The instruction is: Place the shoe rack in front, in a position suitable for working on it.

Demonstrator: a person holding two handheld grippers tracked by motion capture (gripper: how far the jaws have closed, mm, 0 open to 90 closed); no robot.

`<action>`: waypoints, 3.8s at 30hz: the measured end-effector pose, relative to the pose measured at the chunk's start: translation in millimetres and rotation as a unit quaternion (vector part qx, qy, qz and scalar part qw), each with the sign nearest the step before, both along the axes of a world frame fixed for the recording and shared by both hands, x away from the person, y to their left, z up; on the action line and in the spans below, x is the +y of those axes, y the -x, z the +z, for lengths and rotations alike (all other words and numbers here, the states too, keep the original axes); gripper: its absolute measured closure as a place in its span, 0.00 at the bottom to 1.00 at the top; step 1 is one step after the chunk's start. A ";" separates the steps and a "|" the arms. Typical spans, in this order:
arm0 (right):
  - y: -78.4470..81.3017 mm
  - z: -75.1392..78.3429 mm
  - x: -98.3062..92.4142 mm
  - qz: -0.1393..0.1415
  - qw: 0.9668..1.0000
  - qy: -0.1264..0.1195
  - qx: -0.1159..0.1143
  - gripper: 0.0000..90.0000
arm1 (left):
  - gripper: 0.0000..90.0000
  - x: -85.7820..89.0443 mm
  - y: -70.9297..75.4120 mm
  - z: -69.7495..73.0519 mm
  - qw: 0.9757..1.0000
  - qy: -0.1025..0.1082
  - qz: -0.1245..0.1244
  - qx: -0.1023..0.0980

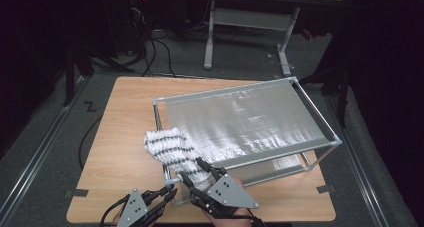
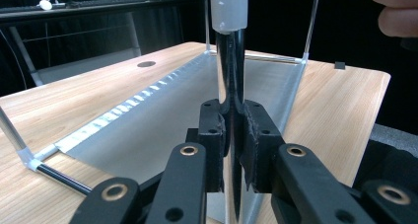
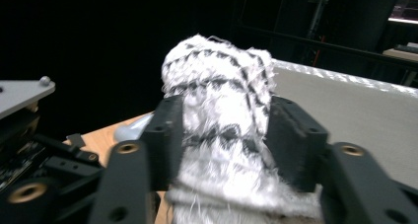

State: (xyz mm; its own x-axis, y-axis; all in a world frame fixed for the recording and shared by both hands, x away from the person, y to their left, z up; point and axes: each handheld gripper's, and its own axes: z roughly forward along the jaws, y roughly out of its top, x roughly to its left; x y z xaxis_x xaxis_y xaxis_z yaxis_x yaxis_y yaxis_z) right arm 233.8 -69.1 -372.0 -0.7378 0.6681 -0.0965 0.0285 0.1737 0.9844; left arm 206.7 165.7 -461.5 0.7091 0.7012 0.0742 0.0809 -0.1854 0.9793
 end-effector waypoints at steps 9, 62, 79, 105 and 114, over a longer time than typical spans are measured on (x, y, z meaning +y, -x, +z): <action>-5.9 -4.5 3.5 0.003 1.000 0.007 0.025 0.59 | 0.89 0.0 0.1 0.1 1.000 -0.002 0.000 -0.001; 24.6 -30.8 -178.6 -0.151 0.988 0.022 0.032 0.87 | 0.89 -3.8 -0.4 0.8 1.000 -0.003 -0.008 0.001; -50.2 -117.6 -167.2 -0.175 0.955 0.164 0.172 0.86 | 0.89 -3.2 -1.2 0.4 1.000 -0.002 -0.012 0.000; -93.5 -99.1 -220.8 -0.292 0.943 0.100 0.121 0.85 | 0.89 11.4 -12.4 1.1 1.000 -0.006 0.012 -0.001; -122.3 -127.5 -249.1 -0.329 0.922 0.104 0.176 0.80 | 0.89 11.4 -12.3 1.0 1.000 -0.005 0.012 0.000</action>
